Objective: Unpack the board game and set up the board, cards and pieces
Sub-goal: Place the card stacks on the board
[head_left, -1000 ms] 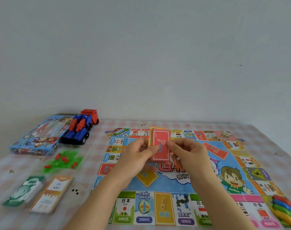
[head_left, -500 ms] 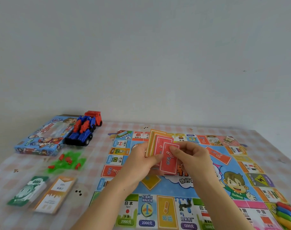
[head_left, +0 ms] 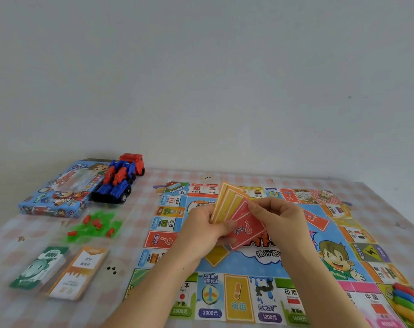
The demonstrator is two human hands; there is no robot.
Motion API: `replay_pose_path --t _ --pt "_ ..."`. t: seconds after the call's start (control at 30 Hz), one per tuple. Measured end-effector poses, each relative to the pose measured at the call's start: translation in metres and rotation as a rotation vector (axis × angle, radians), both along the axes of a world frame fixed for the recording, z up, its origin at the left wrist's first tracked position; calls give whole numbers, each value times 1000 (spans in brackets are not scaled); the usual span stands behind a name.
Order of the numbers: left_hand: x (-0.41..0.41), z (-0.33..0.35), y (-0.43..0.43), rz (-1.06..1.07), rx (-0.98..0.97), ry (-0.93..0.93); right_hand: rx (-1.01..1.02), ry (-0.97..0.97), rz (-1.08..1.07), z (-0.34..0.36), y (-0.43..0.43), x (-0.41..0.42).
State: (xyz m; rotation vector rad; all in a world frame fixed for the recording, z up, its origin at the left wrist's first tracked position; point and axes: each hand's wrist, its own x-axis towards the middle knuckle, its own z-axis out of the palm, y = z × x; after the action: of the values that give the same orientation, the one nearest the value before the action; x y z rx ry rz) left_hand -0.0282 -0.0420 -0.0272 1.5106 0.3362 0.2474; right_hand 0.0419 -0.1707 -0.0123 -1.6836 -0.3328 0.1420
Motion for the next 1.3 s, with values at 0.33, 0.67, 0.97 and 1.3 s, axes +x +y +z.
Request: replay_pose_path --t 0.33,0.67,0.97,1.3 --pt "-2 3 1 62 44 -45 54 34 34 1 -2 2" --pt "-2 6 2 138 49 -108 37 5 54 1 -3 3" --pt "-3 7 1 104 79 -118 -8 -45 111 2 -1 -1" --pt "-5 7 1 110 163 -98 -43 -35 105 4 -2 0"
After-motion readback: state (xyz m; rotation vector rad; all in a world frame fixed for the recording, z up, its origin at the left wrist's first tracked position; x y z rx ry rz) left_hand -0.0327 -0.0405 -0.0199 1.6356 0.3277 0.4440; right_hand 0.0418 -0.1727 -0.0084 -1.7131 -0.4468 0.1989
